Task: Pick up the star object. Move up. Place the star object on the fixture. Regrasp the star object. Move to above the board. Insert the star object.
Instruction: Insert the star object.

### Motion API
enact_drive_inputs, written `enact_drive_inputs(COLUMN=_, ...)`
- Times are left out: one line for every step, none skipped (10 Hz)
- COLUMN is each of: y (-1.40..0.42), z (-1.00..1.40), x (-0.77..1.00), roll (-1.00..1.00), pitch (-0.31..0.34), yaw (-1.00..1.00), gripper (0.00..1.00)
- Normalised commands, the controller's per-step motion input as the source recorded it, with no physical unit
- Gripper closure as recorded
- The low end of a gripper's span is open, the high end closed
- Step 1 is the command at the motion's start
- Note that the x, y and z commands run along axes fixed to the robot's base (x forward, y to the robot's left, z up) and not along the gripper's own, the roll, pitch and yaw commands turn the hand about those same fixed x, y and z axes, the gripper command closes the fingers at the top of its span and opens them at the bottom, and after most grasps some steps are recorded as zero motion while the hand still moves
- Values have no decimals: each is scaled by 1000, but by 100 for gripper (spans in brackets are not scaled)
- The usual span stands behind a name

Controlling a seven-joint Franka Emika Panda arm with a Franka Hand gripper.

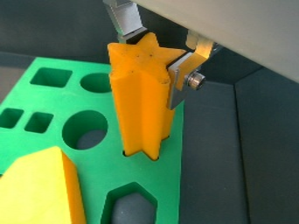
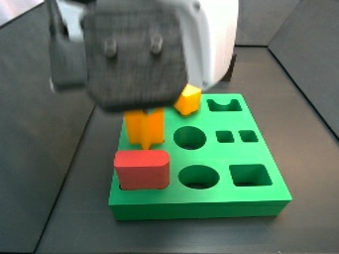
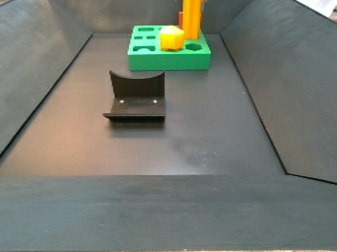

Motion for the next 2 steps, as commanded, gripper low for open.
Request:
enact_drive_inputs(y=0, z=0, x=-97, roll=-24, pitch=-109, yaw=0, gripper=100)
enact_drive_inputs(y=0, z=0, x=0, roll=0, pitch=0, yaw=0, gripper=100)
